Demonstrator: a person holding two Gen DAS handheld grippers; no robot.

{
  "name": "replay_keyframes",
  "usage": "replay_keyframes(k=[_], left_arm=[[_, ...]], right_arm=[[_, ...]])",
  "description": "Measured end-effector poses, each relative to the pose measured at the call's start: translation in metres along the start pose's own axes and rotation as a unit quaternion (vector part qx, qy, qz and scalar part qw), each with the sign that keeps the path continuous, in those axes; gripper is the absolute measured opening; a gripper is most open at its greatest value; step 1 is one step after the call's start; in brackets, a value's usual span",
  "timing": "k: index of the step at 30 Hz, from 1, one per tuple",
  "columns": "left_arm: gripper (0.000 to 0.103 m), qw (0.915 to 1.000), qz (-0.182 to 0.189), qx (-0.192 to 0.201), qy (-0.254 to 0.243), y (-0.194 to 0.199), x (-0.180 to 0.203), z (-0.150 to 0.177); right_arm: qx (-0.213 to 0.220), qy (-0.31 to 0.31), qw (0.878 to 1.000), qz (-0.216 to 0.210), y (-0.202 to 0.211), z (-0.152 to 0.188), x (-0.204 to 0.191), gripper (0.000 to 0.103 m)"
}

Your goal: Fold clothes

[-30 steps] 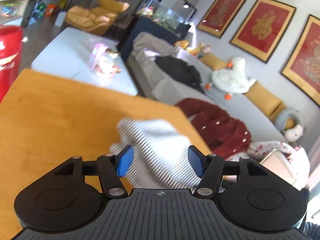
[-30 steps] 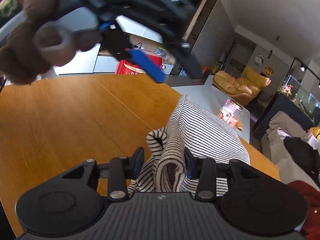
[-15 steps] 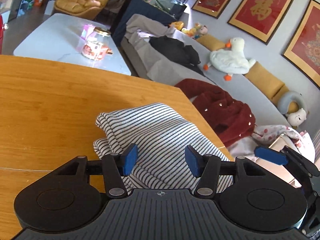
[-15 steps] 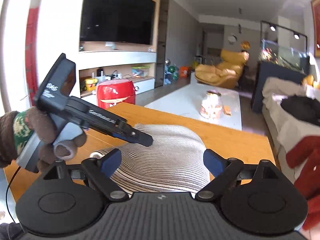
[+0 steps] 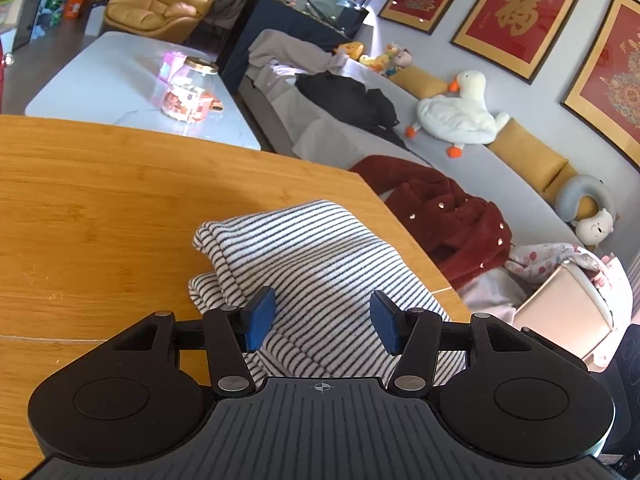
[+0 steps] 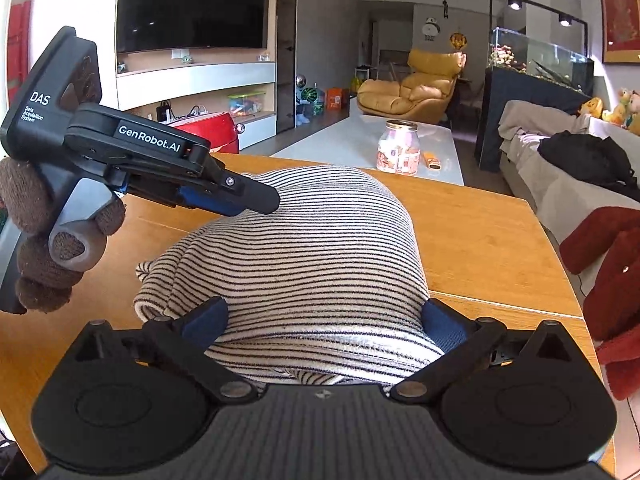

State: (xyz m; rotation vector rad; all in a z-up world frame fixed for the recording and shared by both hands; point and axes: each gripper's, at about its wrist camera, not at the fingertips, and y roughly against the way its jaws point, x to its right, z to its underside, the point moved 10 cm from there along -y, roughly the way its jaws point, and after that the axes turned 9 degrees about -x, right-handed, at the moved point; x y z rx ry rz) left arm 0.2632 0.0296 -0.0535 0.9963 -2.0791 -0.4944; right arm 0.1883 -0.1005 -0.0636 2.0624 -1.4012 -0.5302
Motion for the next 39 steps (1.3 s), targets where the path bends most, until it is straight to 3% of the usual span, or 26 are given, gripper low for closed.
replay_keyframes(k=[5,8,13,15,17,21,23,25,26,28,30,34,36,39], left_arm=[[0.058,1.0000,0.000,0.001,-0.003,0.000,-0.001,0.000],[0.058,1.0000,0.000,0.001,-0.005,0.000,-0.001,0.000],[0.058,0.9999,-0.011,-0.001,-0.013,0.003,0.000,0.005],[0.059,0.9996,-0.018,0.000,-0.020,0.004,0.003,0.008],[0.060,0.9993,-0.025,0.003,-0.028,0.004,0.005,0.010],[0.060,0.9993,-0.022,0.004,-0.029,0.007,0.005,0.012],[0.060,0.9995,-0.018,0.003,-0.026,0.008,0.003,0.012],[0.060,0.9996,-0.012,0.001,-0.024,0.010,0.001,0.014],[0.060,0.9997,-0.010,0.000,-0.024,0.011,-0.001,0.014],[0.062,0.9998,-0.007,-0.002,-0.019,0.011,-0.003,0.015],[0.067,0.9999,-0.003,-0.004,-0.014,0.011,-0.005,0.015],[0.070,0.9998,-0.001,-0.001,-0.020,0.008,-0.003,0.016],[0.070,0.9993,0.002,0.005,-0.037,0.005,0.003,0.014],[0.070,0.9982,-0.022,0.002,-0.055,0.003,0.011,0.013]], right_arm=[[-0.028,-0.062,0.997,-0.026,-0.003,0.002,0.007,0.103],[-0.049,-0.053,0.996,-0.062,0.001,-0.005,0.012,0.103],[-0.027,-0.144,0.978,-0.149,0.019,-0.053,0.059,0.103],[-0.045,-0.182,0.966,-0.178,0.007,-0.070,0.077,0.101],[-0.070,-0.196,0.961,-0.184,-0.017,-0.079,0.089,0.092],[-0.139,-0.220,0.948,-0.183,-0.089,-0.075,0.099,0.091],[-0.148,-0.237,0.935,-0.218,-0.109,-0.072,0.093,0.090],[-0.150,-0.240,0.927,-0.246,-0.113,-0.075,0.081,0.078],[-0.141,-0.230,0.931,-0.246,-0.109,-0.079,0.074,0.068],[-0.103,-0.176,0.950,-0.237,-0.088,-0.090,0.060,0.063],[-0.067,-0.132,0.959,-0.241,-0.066,-0.098,0.051,0.056],[-0.090,-0.112,0.974,-0.177,-0.077,-0.080,0.066,0.056],[-0.097,-0.134,0.972,-0.167,-0.086,-0.069,0.078,0.064],[-0.096,-0.167,0.967,-0.169,-0.077,-0.060,0.087,0.069]])
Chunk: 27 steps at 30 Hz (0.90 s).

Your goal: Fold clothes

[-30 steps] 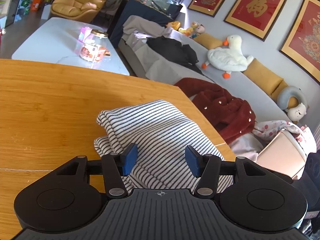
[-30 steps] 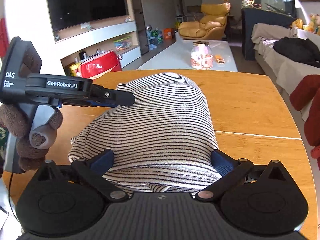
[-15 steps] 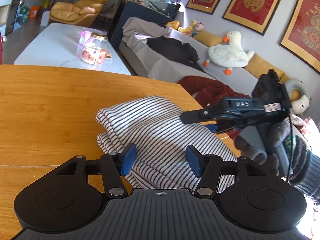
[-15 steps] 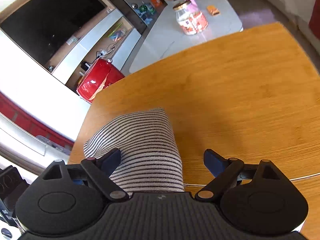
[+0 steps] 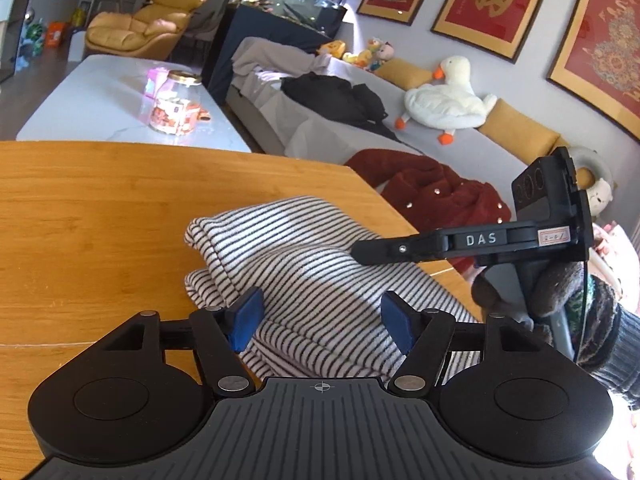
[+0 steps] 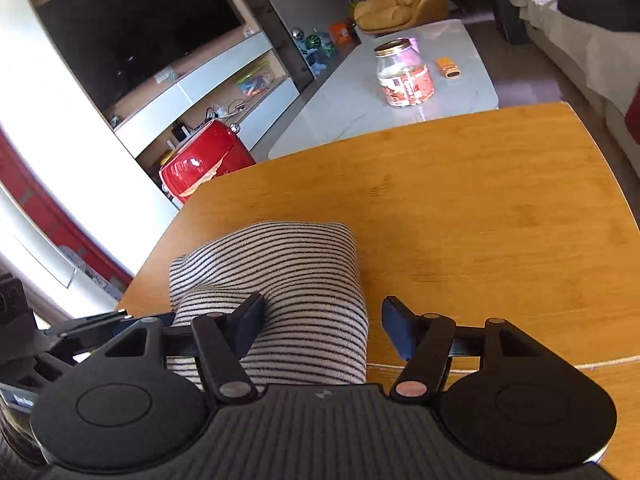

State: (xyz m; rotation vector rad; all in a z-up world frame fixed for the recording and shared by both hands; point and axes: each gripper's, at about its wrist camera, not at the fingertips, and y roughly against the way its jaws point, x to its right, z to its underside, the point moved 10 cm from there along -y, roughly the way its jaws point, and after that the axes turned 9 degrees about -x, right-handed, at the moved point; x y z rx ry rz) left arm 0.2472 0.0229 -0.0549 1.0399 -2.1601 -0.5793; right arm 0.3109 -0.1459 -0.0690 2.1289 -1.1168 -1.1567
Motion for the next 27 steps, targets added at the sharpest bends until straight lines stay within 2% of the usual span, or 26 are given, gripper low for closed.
replay_keyframes(k=[2,3,4,5,9,11,12,13,15,19,20,23,25,27], left_arm=[[0.071,0.9998,-0.017,-0.005,0.000,0.005,0.002,0.001],[0.074,0.9997,-0.022,-0.008,0.011,0.010,0.002,0.003],[0.081,0.9993,-0.028,-0.011,0.021,0.015,0.003,0.006],[0.082,0.9989,-0.031,-0.015,0.032,0.020,0.003,0.009],[0.082,0.9974,0.014,-0.023,0.067,0.032,0.015,0.030],[0.075,0.9963,0.030,-0.034,0.073,0.029,0.022,0.042],[0.071,0.9958,0.037,-0.041,0.074,0.025,0.026,0.047],[0.060,0.9952,0.043,-0.046,0.074,0.023,0.029,0.051],[0.058,0.9948,0.047,-0.047,0.077,0.021,0.032,0.052],[0.058,0.9949,0.051,-0.038,0.078,0.021,0.036,0.048],[0.058,0.9954,0.047,-0.035,0.075,0.022,0.036,0.046],[0.058,0.9959,0.038,-0.038,0.073,0.020,0.035,0.045],[0.058,0.9968,0.027,-0.040,0.063,0.019,0.036,0.046],[0.058,0.9977,0.015,-0.040,0.052,0.020,0.039,0.047]], right_arm=[[0.006,0.010,1.000,0.012,0.011,0.007,-0.003,0.073],[0.007,0.016,1.000,0.016,0.018,0.012,-0.004,0.075],[0.007,0.020,1.000,0.015,0.024,0.019,-0.005,0.077],[0.006,0.020,1.000,0.011,0.030,0.026,-0.005,0.079],[-0.002,-0.004,1.000,-0.006,0.045,0.057,0.001,0.083],[-0.004,-0.026,0.999,-0.018,0.049,0.072,0.006,0.083],[-0.003,-0.033,0.999,-0.022,0.051,0.077,0.007,0.079],[-0.002,-0.034,0.999,-0.027,0.053,0.082,0.006,0.074],[-0.001,-0.028,0.999,-0.042,0.058,0.086,-0.004,0.057],[0.007,-0.042,0.995,-0.089,0.070,0.085,-0.017,0.057],[0.002,-0.038,0.996,-0.080,0.069,0.087,-0.017,0.056],[-0.005,0.010,1.000,-0.009,0.059,0.098,-0.015,0.057],[0.002,0.024,1.000,0.004,0.060,0.100,-0.017,0.060],[0.007,0.035,0.999,0.017,0.060,0.099,-0.017,0.069]])
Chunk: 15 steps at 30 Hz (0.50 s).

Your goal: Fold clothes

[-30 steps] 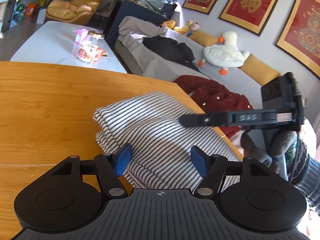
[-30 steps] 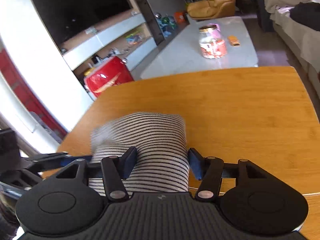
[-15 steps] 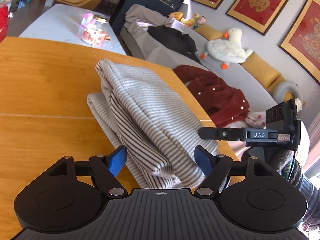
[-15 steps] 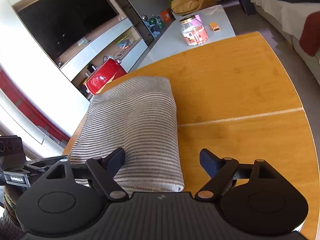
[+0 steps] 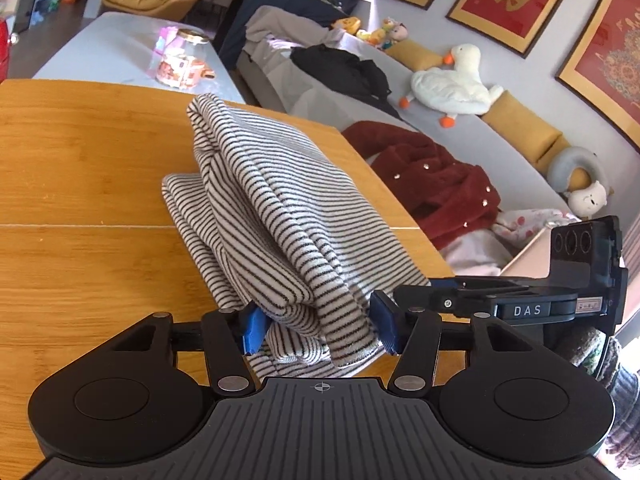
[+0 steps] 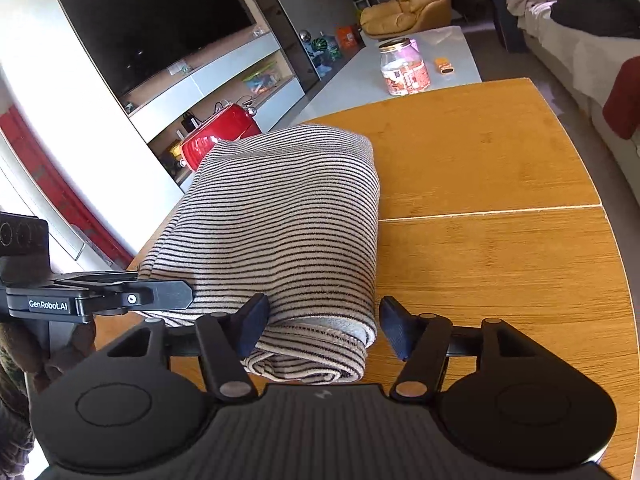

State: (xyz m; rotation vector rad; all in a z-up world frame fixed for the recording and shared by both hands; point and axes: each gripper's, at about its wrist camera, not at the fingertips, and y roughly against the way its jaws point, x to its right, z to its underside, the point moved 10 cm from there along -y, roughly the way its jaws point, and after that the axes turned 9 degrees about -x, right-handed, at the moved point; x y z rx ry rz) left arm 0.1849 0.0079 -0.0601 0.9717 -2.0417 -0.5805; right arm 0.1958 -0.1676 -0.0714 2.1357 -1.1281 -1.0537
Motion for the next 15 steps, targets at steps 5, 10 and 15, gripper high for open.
replay_keyframes(k=[5,10,15], left_arm=[[0.062,0.9999,-0.012,0.009,-0.004,0.009,0.002,-0.003],[0.078,0.9977,-0.050,0.043,-0.016,0.025,0.003,-0.008],[0.053,0.9971,-0.049,0.050,-0.030,0.028,0.008,-0.015]], right_arm=[[0.005,-0.004,1.000,0.007,-0.001,0.002,0.007,0.080],[0.031,-0.009,0.999,0.013,-0.003,0.006,0.017,0.094],[0.056,-0.002,0.998,0.021,-0.003,0.007,0.017,0.098]])
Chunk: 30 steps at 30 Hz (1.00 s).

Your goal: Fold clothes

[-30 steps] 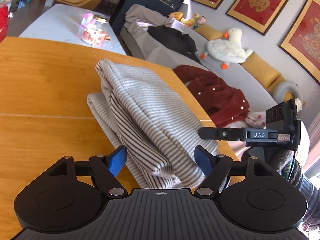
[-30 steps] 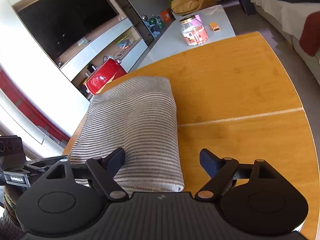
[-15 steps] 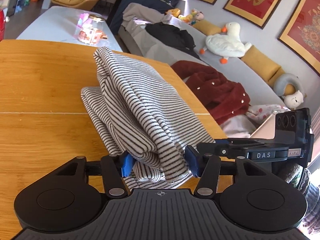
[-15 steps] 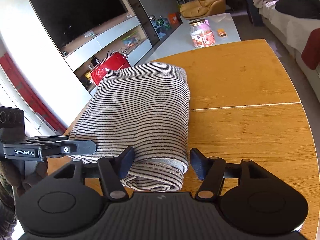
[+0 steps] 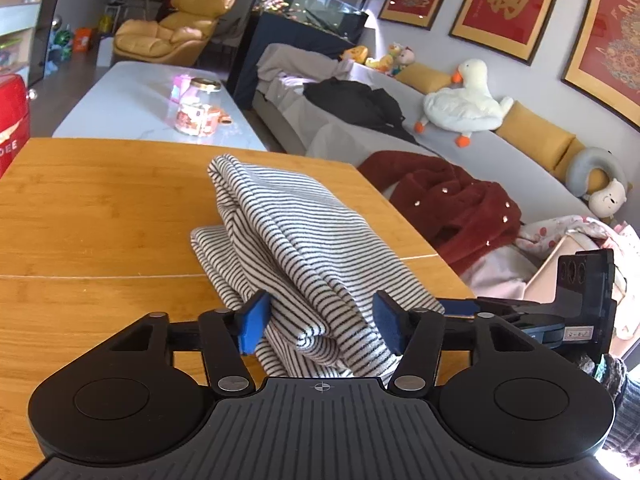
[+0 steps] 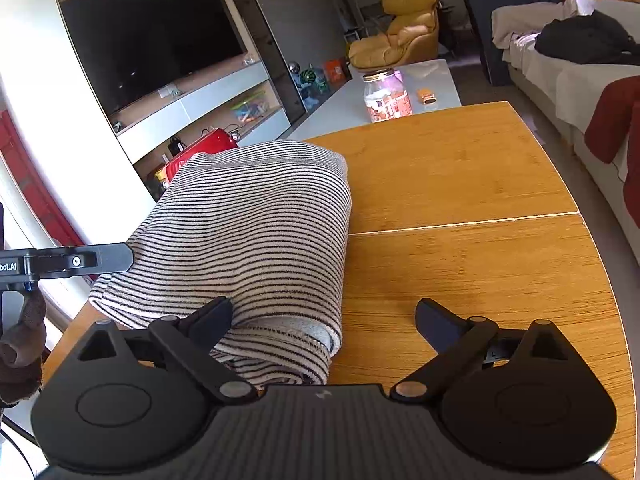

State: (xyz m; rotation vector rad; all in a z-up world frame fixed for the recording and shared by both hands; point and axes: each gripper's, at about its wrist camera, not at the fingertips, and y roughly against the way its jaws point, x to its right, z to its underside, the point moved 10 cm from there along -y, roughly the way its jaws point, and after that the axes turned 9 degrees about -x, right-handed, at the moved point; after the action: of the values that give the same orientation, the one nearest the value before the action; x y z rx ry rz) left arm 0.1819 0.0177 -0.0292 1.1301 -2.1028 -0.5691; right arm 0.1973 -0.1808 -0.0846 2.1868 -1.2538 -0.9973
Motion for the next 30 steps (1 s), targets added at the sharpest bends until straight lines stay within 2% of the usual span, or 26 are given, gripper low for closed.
replay_keyframes(k=[1,5,6,9,11,15,19,21,22,23,26,30], left_arm=[[0.047,1.0000,0.004,-0.001,-0.002,0.000,0.003,-0.001],[0.047,0.9985,0.052,0.000,-0.020,0.004,0.027,0.001],[0.047,0.9983,0.054,-0.002,-0.023,0.003,0.031,0.004],[0.048,0.9994,0.024,-0.016,-0.021,-0.008,0.021,0.013],[0.045,0.9993,0.006,-0.035,-0.004,-0.017,0.006,0.025],[0.046,0.9986,0.015,-0.048,0.015,-0.012,-0.008,0.040],[0.053,0.9997,0.017,-0.012,0.009,0.015,-0.005,0.022],[0.067,0.9998,0.012,0.014,0.008,0.026,-0.005,0.006],[0.081,0.9996,0.008,0.025,0.011,0.028,-0.006,-0.003],[0.086,0.9994,0.003,0.033,0.015,0.027,-0.007,-0.011],[0.088,0.9991,-0.004,0.026,0.034,0.006,-0.015,-0.027],[0.088,0.9967,0.010,-0.018,0.078,-0.042,-0.032,-0.034]], right_arm=[[0.001,-0.002,1.000,0.000,0.000,0.000,0.001,0.098],[0.005,-0.010,1.000,-0.005,0.002,0.002,0.004,0.099],[0.005,-0.010,1.000,-0.005,0.002,0.002,0.004,0.099],[0.005,-0.009,1.000,-0.003,0.002,0.002,0.004,0.100],[0.004,-0.008,1.000,-0.005,0.002,0.003,0.002,0.101],[0.005,-0.010,1.000,-0.007,0.002,0.002,0.002,0.101],[0.008,-0.013,1.000,-0.005,0.002,0.001,0.003,0.102],[0.010,-0.014,1.000,-0.005,0.002,0.002,0.004,0.102],[0.011,-0.015,1.000,-0.006,0.002,0.002,0.004,0.102],[0.012,-0.016,1.000,-0.006,0.002,0.002,0.004,0.103],[0.014,-0.018,1.000,-0.006,0.002,0.002,0.004,0.103],[0.018,-0.022,1.000,-0.008,0.003,0.002,0.005,0.103]])
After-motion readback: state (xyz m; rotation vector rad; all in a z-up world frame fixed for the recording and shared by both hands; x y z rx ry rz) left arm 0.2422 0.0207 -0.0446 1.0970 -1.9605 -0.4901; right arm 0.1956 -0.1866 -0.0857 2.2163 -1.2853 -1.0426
